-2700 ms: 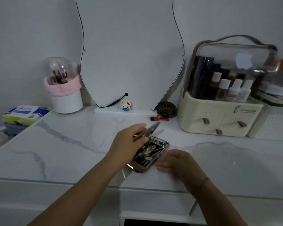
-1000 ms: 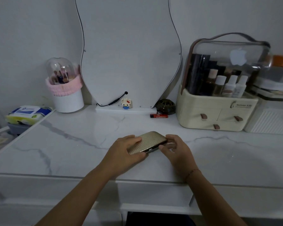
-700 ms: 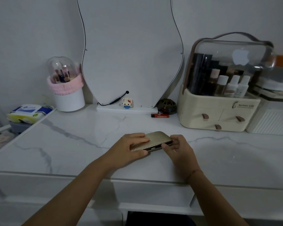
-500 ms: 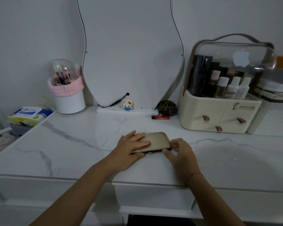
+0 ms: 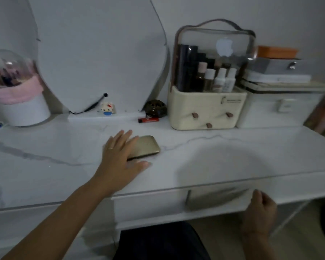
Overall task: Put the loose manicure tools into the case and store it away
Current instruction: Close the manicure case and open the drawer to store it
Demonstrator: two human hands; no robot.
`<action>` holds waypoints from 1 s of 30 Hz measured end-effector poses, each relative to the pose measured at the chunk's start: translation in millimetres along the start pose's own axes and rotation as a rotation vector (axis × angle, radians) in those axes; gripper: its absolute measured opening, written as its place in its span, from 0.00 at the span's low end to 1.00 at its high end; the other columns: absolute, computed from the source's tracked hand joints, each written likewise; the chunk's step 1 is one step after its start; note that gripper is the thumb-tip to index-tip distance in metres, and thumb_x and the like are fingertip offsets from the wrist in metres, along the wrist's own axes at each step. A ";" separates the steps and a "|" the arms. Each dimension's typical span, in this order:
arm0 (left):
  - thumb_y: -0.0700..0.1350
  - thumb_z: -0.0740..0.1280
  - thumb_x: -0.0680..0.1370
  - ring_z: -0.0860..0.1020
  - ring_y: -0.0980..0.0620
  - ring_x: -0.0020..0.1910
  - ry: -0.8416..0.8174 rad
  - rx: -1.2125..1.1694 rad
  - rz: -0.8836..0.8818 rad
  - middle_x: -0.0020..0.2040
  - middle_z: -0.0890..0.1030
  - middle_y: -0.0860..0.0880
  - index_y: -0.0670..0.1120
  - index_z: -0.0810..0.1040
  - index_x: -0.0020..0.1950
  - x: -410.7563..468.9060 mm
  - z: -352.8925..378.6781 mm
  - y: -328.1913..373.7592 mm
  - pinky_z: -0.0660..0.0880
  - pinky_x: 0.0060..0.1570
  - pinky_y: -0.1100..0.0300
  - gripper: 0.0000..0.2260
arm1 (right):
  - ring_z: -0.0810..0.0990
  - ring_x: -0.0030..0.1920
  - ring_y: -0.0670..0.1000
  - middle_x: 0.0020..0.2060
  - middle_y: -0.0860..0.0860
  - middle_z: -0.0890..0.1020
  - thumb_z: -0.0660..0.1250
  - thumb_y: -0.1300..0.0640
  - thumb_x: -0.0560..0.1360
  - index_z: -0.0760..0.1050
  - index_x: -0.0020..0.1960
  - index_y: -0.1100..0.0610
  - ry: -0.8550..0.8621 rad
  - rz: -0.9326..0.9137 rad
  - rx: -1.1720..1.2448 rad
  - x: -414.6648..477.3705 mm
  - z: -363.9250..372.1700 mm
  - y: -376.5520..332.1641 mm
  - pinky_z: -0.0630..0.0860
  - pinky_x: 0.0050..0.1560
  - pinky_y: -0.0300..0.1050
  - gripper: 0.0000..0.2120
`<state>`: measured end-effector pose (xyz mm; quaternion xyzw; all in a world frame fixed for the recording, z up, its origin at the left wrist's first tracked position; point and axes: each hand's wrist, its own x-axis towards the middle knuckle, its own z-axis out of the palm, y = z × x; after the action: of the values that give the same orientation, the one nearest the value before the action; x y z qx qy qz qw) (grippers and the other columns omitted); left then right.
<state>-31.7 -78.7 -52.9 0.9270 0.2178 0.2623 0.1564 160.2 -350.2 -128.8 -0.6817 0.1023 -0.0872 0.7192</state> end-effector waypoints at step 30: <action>0.67 0.51 0.76 0.75 0.53 0.54 -0.247 -0.204 0.486 0.54 0.80 0.51 0.50 0.79 0.60 -64.8 110.6 174.5 0.73 0.54 0.54 0.29 | 0.72 0.54 0.50 0.51 0.52 0.75 0.55 0.42 0.73 0.73 0.53 0.56 -0.025 -0.633 -0.423 63.9 -124.9 -0.7 0.67 0.57 0.50 0.21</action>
<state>36.1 -279.0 -99.4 0.9564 -0.0591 0.1976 0.2065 188.5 -487.4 -136.0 -0.8140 -0.1062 -0.2736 0.5012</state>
